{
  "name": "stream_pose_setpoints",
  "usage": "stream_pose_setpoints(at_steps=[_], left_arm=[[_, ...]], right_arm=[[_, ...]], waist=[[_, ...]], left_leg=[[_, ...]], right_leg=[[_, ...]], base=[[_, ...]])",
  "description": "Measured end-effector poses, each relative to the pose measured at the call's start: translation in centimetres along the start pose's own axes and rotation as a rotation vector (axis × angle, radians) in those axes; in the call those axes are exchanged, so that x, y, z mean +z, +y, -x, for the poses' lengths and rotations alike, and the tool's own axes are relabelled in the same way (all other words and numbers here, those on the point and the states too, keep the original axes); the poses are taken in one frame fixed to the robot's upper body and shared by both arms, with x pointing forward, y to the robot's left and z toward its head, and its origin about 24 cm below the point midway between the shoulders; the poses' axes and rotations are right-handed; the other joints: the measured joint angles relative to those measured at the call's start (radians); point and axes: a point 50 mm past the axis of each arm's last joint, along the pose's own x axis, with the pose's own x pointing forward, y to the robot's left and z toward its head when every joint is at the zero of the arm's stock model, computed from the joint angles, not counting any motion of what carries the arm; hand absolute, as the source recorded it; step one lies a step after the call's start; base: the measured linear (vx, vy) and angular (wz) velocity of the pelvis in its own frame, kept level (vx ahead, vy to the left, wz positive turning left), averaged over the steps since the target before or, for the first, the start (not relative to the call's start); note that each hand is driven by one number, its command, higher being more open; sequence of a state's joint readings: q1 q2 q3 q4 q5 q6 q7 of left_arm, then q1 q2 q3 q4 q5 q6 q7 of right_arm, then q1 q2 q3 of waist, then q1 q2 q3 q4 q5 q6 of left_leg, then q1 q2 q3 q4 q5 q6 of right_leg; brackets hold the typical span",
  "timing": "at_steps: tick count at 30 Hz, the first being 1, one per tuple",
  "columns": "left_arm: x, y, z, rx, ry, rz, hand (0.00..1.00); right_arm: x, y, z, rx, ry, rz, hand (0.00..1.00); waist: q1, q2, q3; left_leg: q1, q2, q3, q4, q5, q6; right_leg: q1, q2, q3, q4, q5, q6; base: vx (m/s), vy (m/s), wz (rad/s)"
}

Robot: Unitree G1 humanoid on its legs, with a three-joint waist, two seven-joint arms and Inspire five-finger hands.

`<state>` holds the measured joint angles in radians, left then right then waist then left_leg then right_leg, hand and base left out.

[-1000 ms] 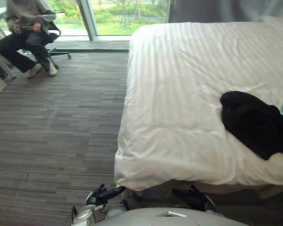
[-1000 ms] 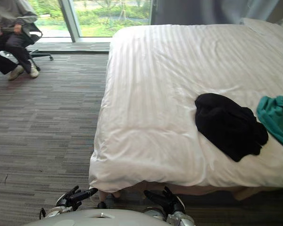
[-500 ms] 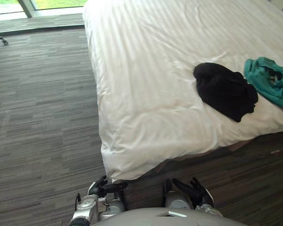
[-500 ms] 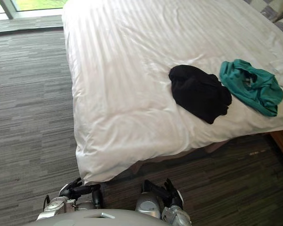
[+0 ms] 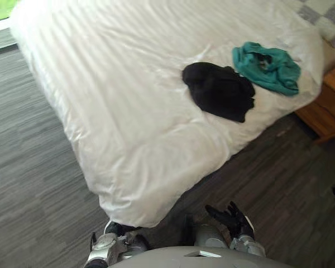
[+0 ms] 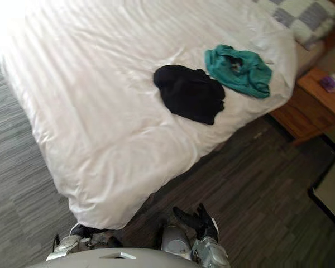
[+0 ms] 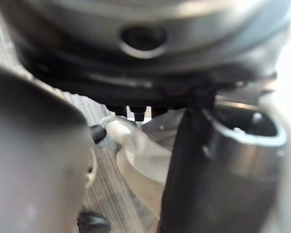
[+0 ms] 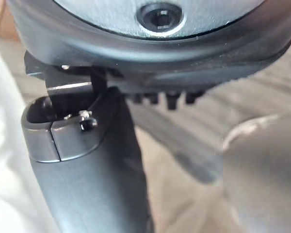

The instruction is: Tidy up the quilt and then pick up the clothes from the bed and put them into the laundry hamper

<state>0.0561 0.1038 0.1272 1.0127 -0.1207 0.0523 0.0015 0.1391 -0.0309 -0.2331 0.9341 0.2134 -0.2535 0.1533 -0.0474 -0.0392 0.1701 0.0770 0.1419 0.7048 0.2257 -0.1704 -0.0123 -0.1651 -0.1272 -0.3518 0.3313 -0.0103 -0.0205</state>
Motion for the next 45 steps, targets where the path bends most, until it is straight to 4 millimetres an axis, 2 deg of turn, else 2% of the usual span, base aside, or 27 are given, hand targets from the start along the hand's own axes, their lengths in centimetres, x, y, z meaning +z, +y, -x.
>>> stream_pose_setpoints(at_steps=[1,2,3,4,6,9,11,12,13,14,16,17,18,19,20,21,22,23,24,26,29,33,34,41,45], left_arm=[[-0.4,0.3,0.1,0.022,0.012,0.007,1.00],[-0.6,-0.3,0.1,0.009,0.017,0.019,1.00],[-0.6,-0.5,0.1,0.001,0.015,0.013,1.00],[0.1,-0.4,0.0,0.002,-0.002,0.011,1.00],[0.2,-0.7,-0.1,-0.010,-0.001,0.009,1.00],[-0.5,0.2,0.1,0.017,0.027,0.028,1.00],[-0.8,0.6,0.2,0.026,0.032,0.029,1.00],[-0.9,0.9,0.2,0.029,0.032,0.051,1.00],[-1.3,1.1,0.3,0.034,0.042,0.070,1.00],[-1.5,1.2,0.4,0.038,0.046,0.078,1.00],[-1.5,1.7,0.4,0.050,0.028,0.134,1.00],[-1.5,1.8,0.5,0.052,0.020,0.159,1.00],[-1.8,1.8,0.6,0.059,0.018,0.204,1.00],[-3.2,1.6,0.9,0.064,0.052,0.229,1.00],[-4.1,1.5,1.1,0.071,0.077,0.236,1.00],[-4.4,1.6,1.1,0.081,0.089,0.241,1.00],[-4.8,1.8,1.3,0.093,0.106,0.247,1.00],[-5.0,1.9,1.3,0.101,0.115,0.273,1.00],[-5.3,1.6,1.4,0.097,0.129,0.282,1.00],[-6.0,1.1,1.5,0.094,0.155,0.300,1.00],[-6.7,1.2,1.6,0.117,0.189,0.350,1.00],[-7.4,1.4,1.8,0.139,0.207,0.394,1.00],[-9.3,1.3,2.7,0.173,0.217,0.494,1.00],[-9.2,1.4,2.7,0.173,0.217,0.490,1.00],[-8.9,1.4,2.5,0.164,0.217,0.457,1.00]], right_arm=[[0.5,0.3,-0.2,0.016,-0.021,0.015,1.00],[1.2,-0.4,-0.4,0.008,-0.035,0.039,1.00],[1.6,-0.4,-0.6,0.006,-0.045,0.044,1.00],[1.6,0.3,-0.9,0.011,-0.033,0.031,1.00],[0.7,0.4,-0.6,0.008,0.004,0.014,1.00],[0.5,0.0,-0.4,-0.014,0.010,0.014,1.00],[0.3,-0.5,-0.2,-0.041,0.011,0.005,1.00],[0.2,-0.9,-0.1,-0.053,0.015,0.006,1.00],[0.0,-1.2,0.0,-0.065,0.026,0.003,1.00],[-0.2,-1.3,0.0,-0.070,0.035,-0.001,1.00],[-0.8,-1.5,0.1,-0.081,0.063,-0.009,1.00],[-0.9,-1.5,0.1,-0.081,0.071,-0.010,1.00],[-1.0,-1.6,0.1,-0.080,0.075,-0.008,1.00],[-0.8,-1.8,0.1,-0.079,0.075,-0.005,1.00],[-0.3,-2.0,-0.1,-0.080,0.052,-0.004,1.00],[-0.5,-2.2,0.2,-0.087,0.054,-0.003,1.00],[-1.1,-2.6,0.6,-0.103,0.068,-0.007,1.00],[-1.7,-3.0,1.1,-0.115,0.086,-0.008,1.00],[-2.2,-3.2,1.3,-0.126,0.104,-0.011,1.00],[-2.7,-3.6,1.7,-0.146,0.124,-0.049,1.00],[-3.2,-3.9,2.0,-0.178,0.145,-0.098,1.00],[-3.7,-3.7,2.1,-0.184,0.170,-0.133,1.00],[-5.2,-4.3,3.5,-0.184,0.187,-0.194,1.00],[-5.0,-4.2,3.4,-0.178,0.184,-0.189,1.00],[-4.7,-4.1,3.2,-0.166,0.181,-0.176,1.00]], waist=[[0.006,-0.008,-0.002],[0.013,0.036,-0.003],[0.007,0.055,0.004],[0.002,0.039,0.030],[0.006,0.049,0.039],[0.002,0.053,0.038],[0.001,0.052,0.038],[0.005,0.050,0.039],[0.008,0.050,0.040],[0.008,0.048,0.040],[0.015,0.031,0.049],[0.021,0.024,0.052],[0.032,0.022,0.054],[0.052,0.056,0.046],[0.041,0.073,0.046],[0.033,0.072,0.046],[0.027,0.064,0.040],[0.029,0.055,0.034],[0.033,0.064,0.027],[0.037,0.087,0.008],[0.033,0.091,0.001],[0.033,0.081,-0.007],[0.069,0.092,-0.046],[0.070,0.091,-0.046],[0.070,0.092,-0.040]], left_leg=[[-0.041,0.000,-0.009,0.061,-0.044,-0.012],[-0.040,-0.034,-0.050,-0.096,0.016,0.011],[-0.042,-0.029,-0.040,-0.111,0.015,0.005],[-0.048,-0.045,-0.010,-0.086,0.011,0.009],[-0.051,-0.028,0.009,-0.053,-0.004,-0.002],[-0.030,0.001,0.022,-0.022,-0.014,-0.017],[-0.029,-0.001,0.010,-0.003,-0.015,-0.019],[-0.037,-0.014,-0.083,0.005,-0.013,-0.016],[-0.037,-0.031,-0.231,0.005,-0.013,-0.017],[-0.035,-0.041,-0.300,0.000,-0.013,-0.017],[-0.044,-0.081,-0.524,-0.002,-0.016,-0.020],[-0.043,-0.087,-0.554,-0.002,-0.020,-0.021],[-0.030,-0.085,-0.571,-0.016,-0.084,-0.024],[-0.020,-0.053,-0.521,-0.023,-0.106,-0.007],[-0.002,-0.025,-0.486,-0.025,-0.107,-0.009],[0.011,-0.027,-0.482,-0.031,-0.107,-0.009],[0.025,-0.038,-0.473,-0.035,-0.107,-0.011],[0.033,-0.054,-0.468,-0.038,-0.110,-0.017],[0.035,-0.060,-0.483,-0.040,-0.118,-0.030],[0.033,-0.077,-0.512,-0.060,-0.104,-0.041],[0.040,-0.087,-0.520,-0.063,-0.075,-0.021],[0.060,-0.085,-0.515,-0.074,-0.074,-0.020],[0.110,-0.048,-0.452,-0.088,-0.090,-0.047],[0.109,-0.047,-0.453,-0.089,-0.090,-0.047],[0.104,-0.044,-0.461,-0.089,-0.090,-0.047]], right_leg=[[0.030,-0.006,0.017,-0.098,0.039,-0.009],[0.057,0.014,0.034,-0.198,0.049,0.005],[0.054,0.022,0.013,-0.195,0.016,0.005],[0.047,-0.011,0.002,-0.189,-0.027,0.037],[0.065,0.003,-0.006,-0.236,0.011,0.058],[0.137,0.050,0.028,-0.360,0.076,0.054],[0.149,0.062,0.052,-0.405,0.098,0.044],[0.150,0.064,0.078,-0.414,0.109,0.043],[0.146,0.070,0.115,-0.414,0.117,0.043],[0.143,0.073,0.134,-0.414,0.119,0.043],[0.111,0.082,0.218,-0.415,0.142,0.048],[0.102,0.091,0.245,-0.416,0.145,0.052],[0.081,0.120,0.301,-0.418,0.140,0.056],[0.073,0.150,0.328,-0.399,0.103,0.041],[0.044,0.172,0.318,-0.238,0.072,0.002],[0.046,0.175,0.320,-0.184,0.067,-0.004],[0.078,0.170,0.330,-0.185,0.036,-0.009],[0.102,0.161,0.335,-0.233,0.020,0.013],[0.119,0.167,0.353,-0.275,0.043,0.026],[0.122,0.180,0.400,-0.336,0.083,0.023],[0.145,0.190,0.446,-0.410,0.129,0.017],[0.151,0.199,0.472,-0.413,0.131,0.017],[0.159,0.216,0.446,-0.418,0.132,0.010],[0.158,0.214,0.439,-0.418,0.128,0.005],[0.157,0.209,0.394,-0.417,0.120,-0.004]], base=[[-0.06,-0.006,-1.48],[-0.10,0.020,-1.34],[-0.11,0.000,-1.01],[-0.08,-0.026,-0.53],[-0.10,-0.072,-0.38],[-0.12,-0.081,-0.30],[-0.15,-0.026,-0.34],[-0.12,-0.014,-0.60],[-0.10,-0.017,-0.67],[-0.06,-0.010,-0.65],[-0.14,0.007,-0.69],[-0.21,-0.002,-1.09],[-0.18,-0.001,-1.61],[-0.15,0.039,-1.87],[-0.03,0.056,-1.41],[0.04,0.050,-0.66],[0.07,0.021,-0.36],[0.07,0.019,-0.44],[0.09,0.054,-0.60],[0.10,0.063,-0.60],[0.10,0.021,-0.44],[0.02,0.031,-0.20],[0.00,0.008,-0.04],[0.00,0.000,0.01],[0.02,0.022,0.10]])
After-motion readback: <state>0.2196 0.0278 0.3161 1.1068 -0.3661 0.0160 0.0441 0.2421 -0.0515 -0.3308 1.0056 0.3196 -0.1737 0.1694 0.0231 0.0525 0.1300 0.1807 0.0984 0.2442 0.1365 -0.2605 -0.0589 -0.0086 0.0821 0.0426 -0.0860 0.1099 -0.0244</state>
